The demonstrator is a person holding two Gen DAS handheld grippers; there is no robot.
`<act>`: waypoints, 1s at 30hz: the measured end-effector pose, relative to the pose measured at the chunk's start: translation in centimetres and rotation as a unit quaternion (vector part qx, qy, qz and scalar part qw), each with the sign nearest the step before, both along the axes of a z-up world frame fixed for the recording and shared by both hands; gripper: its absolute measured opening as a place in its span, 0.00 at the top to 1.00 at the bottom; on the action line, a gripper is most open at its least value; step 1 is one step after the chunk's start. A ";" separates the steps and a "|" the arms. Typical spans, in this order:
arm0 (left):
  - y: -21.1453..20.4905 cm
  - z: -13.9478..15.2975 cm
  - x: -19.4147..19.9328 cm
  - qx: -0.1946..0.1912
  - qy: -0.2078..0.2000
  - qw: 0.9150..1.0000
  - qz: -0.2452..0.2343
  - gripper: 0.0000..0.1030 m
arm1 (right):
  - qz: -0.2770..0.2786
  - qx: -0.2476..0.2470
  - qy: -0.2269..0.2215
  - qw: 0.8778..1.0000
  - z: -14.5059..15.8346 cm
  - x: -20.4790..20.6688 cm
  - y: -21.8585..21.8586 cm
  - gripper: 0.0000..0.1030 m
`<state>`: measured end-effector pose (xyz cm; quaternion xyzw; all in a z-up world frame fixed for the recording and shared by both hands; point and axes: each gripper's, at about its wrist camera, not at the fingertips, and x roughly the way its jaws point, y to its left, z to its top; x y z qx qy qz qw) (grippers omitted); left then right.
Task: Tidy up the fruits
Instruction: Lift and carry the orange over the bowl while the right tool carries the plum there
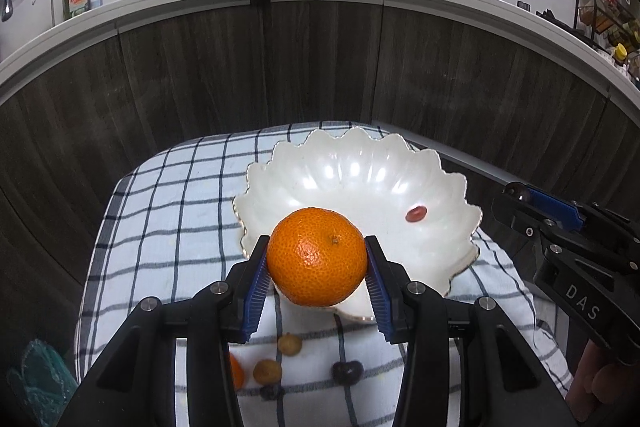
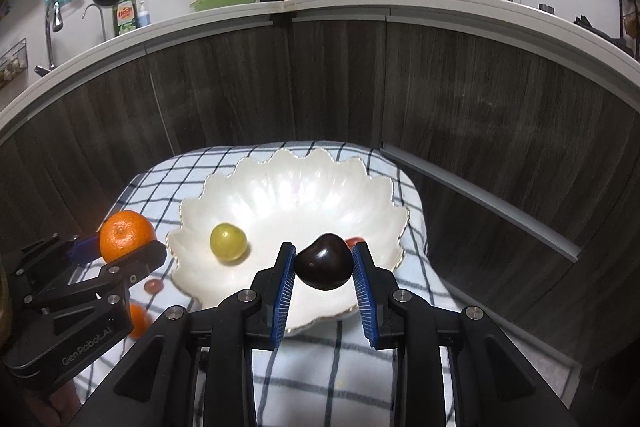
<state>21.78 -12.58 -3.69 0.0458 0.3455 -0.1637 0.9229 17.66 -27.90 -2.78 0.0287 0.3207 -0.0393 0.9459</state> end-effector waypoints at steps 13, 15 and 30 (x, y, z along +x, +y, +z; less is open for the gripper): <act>-1.1 -0.1 2.7 0.009 -0.001 1.000 -0.012 0.57 | -0.014 -0.005 0.011 1.000 -0.2 2.3 -1.0 0.71; -1.2 -0.1 3.0 0.007 0.000 1.000 -0.012 0.57 | -0.017 -0.004 0.012 1.000 -0.3 2.6 -1.1 0.71; -2.1 -1.2 6.6 0.013 0.011 1.000 -0.015 0.57 | -0.029 -0.005 0.020 0.999 -0.9 5.1 -1.5 0.71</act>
